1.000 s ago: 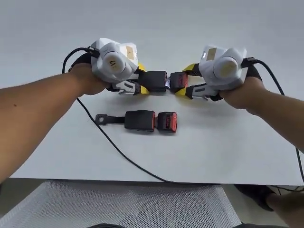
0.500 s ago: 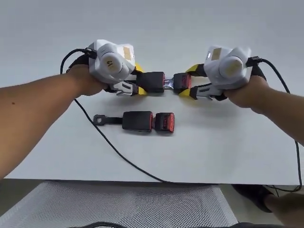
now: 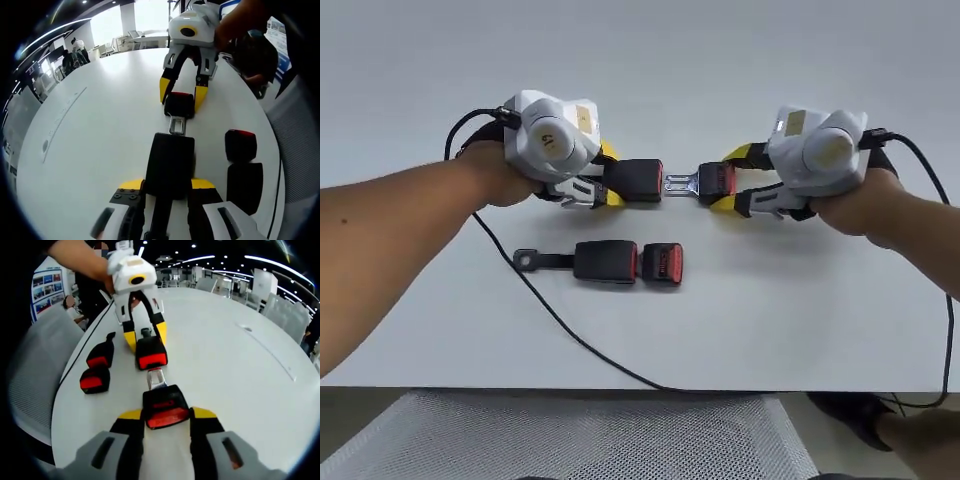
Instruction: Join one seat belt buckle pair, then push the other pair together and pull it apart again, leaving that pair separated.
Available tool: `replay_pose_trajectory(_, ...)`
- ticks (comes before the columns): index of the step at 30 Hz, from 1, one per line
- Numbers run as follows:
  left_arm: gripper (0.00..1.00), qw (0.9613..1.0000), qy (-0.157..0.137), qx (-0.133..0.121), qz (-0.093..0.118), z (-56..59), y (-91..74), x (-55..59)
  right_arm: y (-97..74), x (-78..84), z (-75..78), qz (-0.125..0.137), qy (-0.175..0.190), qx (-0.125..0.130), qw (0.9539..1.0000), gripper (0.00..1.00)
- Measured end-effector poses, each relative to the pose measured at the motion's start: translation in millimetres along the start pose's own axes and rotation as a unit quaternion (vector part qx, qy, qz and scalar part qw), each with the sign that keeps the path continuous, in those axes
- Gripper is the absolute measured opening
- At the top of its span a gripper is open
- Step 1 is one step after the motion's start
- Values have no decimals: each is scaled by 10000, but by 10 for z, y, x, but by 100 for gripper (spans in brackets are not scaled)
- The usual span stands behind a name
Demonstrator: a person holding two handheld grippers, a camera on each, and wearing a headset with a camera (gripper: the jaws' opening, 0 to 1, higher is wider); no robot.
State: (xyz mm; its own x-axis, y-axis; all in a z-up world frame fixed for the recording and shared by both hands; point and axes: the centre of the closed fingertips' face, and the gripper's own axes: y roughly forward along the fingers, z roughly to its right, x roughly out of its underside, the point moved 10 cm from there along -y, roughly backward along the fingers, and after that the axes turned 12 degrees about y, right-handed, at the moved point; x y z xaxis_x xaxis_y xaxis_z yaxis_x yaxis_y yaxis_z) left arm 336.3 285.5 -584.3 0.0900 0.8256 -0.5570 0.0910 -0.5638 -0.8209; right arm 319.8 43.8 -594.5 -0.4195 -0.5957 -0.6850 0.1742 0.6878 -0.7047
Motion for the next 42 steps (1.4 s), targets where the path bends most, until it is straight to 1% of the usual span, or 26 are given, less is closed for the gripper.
replay_pose_trajectory(21,34,10000,-31,-6,5,11,-21,-19,-322,279,191,-90,157,145,9997,35)
replay_pose_trajectory(31,34,10000,-27,-4,-3,11,-19,-16,-489,402,237,-118,192,192,9996,35)
replay_pose_trajectory(42,34,10000,-21,2,-9,5,-19,-8,-624,539,315,-185,213,226,9993,35)
